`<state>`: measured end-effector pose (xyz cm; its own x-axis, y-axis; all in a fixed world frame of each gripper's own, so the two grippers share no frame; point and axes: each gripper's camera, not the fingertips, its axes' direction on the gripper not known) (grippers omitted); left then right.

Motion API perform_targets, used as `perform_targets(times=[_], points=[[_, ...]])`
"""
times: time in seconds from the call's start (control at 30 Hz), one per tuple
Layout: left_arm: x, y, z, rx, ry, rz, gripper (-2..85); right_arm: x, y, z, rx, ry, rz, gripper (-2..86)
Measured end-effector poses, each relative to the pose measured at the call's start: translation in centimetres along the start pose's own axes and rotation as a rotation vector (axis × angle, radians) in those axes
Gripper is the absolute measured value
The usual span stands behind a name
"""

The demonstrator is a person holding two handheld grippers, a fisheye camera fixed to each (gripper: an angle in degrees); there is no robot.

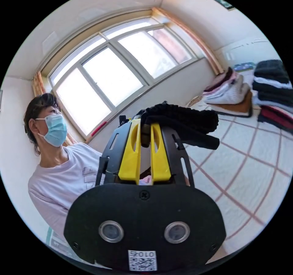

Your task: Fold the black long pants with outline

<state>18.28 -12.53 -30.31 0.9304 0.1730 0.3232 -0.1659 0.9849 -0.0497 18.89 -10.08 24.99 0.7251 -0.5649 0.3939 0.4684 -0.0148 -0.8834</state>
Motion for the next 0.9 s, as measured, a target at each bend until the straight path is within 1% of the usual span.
perform_targets(times=[0.03, 0.1, 0.13, 0.17, 0.2, 0.27, 0.3, 0.37, 0.43, 0.5, 0.53, 0.57, 0.6, 0.67, 0.7, 0.73, 0.8, 0.83, 0.9], points=[[0.2, -1.6, -3.4, 0.025, -0.045, 0.013, 2.6, -0.2, -1.8, 1.4, -0.026, -0.013, -0.008, 6.2], [0.8, -5.3, -8.5, 0.054, -0.145, 0.070, 2.7, -1.8, -10.1, 7.0, -0.101, -0.051, -0.094, 6.2], [1.5, -8.4, -12.0, 0.077, -0.218, 0.114, 2.7, -2.4, -12.4, 8.4, -0.106, -0.064, -0.122, 6.2], [2.6, -11.6, -15.4, 0.102, -0.304, 0.164, 2.7, -4.1, -16.8, 10.9, -0.093, -0.088, -0.191, 6.2], [3.4, -13.2, -17.1, 0.115, -0.351, 0.198, 2.8, -6.1, -21.0, 13.2, -0.067, -0.107, -0.261, 6.2], [6.5, -18.6, -23.0, 0.152, -0.501, 0.297, 2.8, -9.4, -26.0, 16.1, -0.019, -0.112, -0.343, 6.1], [7.0, -19.6, -24.3, 0.156, -0.527, 0.309, 2.8, -11.4, -28.4, 17.9, 0.006, -0.109, -0.392, 6.1], [7.7, -22.2, -28.8, 0.182, -0.568, 0.332, 2.9, -13.1, -31.1, 20.6, 0.036, -0.143, -0.408, 6.2], [6.2, -22.8, -31.0, 0.178, -0.608, 0.286, 3.0, -13.4, -32.6, 23.6, 0.047, -0.163, -0.392, 6.2], [3.0, -22.3, -31.9, 0.153, -0.657, 0.191, 3.1, -10.8, -32.9, 29.1, -0.018, -0.126, -0.245, 6.2], [0.1, -21.2, -31.8, 0.109, -0.699, 0.112, 3.2, -9.6, -32.7, 30.7, -0.046, -0.111, -0.196, 6.3], [-3.3, -19.6, -31.5, 0.053, -0.725, 0.019, 3.4, -6.6, -31.6, 34.0, -0.124, -0.085, -0.080, 6.3], [-5.2, -18.5, -31.2, 0.027, -0.726, -0.029, 3.4, -3.6, -29.8, 37.1, -0.224, -0.060, 0.042, 6.3], [-12.6, -13.3, -30.0, -0.061, -0.646, -0.221, 3.7, -0.1, -26.5, 40.3, -0.342, -0.042, 0.182, 6.3], [-14.2, -11.9, -29.7, -0.084, -0.626, -0.266, 3.8, 1.0, -24.8, 41.1, -0.389, -0.028, 0.213, 6.3], [-17.3, -9.3, -28.8, -0.133, -0.591, -0.350, 3.9, 1.3, -24.1, 41.0, -0.383, -0.033, 0.219, 6.3], [-19.6, -6.3, -28.5, -0.084, -0.494, -0.390, 4.1, 1.3, -23.1, 40.3, -0.375, -0.094, 0.255, 6.3], [-20.0, -5.3, -28.7, -0.019, -0.433, -0.390, 4.2, 0.9, -23.1, 40.1, -0.374, -0.090, 0.256, 6.3], [-20.2, -5.2, -28.2, -0.007, -0.400, -0.384, 4.5, -1.4, -23.6, 39.4, -0.384, -0.088, 0.248, 6.4]])
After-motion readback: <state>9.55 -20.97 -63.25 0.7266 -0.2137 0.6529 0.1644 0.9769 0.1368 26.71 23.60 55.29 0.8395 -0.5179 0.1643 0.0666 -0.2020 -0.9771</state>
